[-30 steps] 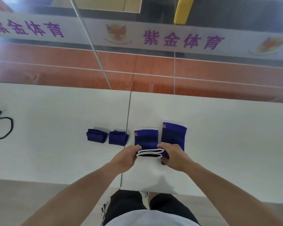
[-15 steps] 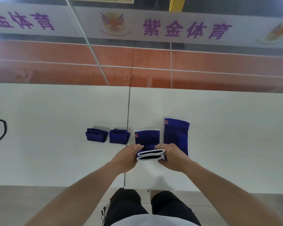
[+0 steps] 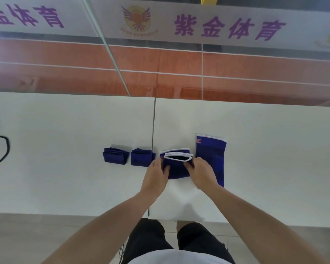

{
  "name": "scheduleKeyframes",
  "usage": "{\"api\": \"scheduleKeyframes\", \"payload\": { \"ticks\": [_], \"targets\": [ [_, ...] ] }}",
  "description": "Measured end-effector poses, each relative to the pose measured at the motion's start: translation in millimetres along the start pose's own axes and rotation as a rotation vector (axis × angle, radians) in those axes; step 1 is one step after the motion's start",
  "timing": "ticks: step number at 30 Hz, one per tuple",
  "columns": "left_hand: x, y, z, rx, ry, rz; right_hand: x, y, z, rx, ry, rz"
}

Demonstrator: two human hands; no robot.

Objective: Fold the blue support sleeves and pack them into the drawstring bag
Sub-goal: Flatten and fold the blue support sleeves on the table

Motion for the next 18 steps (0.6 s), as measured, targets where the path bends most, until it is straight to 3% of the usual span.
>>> {"api": "scheduleKeyframes", "payload": {
  "ticks": [2, 7, 9, 18],
  "targets": [
    [-1, 3, -2, 0.026, 0.094, 0.002, 5, -2, 1, -0.051, 0.013, -0.009],
    [-4, 12, 6, 0.434, 0.115, 0.411, 17, -8, 2, -0.096, 0.007, -0.055],
    [1, 10, 11, 0.539, 0.087, 0.491, 20, -10, 0, -0.144, 0.010, -0.080],
    [47, 21, 14, 0.602, -0.015, 0.368, 29, -16, -6, -0.105, 0.002, -0.114]
  ]
}}
Point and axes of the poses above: each hand's wrist, its own x-axis towards the middle knuckle, its own z-axis out of the palm, y = z × x, the point moved 5 cm from there along x, towards the middle knuckle, and after that the axes turned 1 degree about -y, right-handed, at the moved point
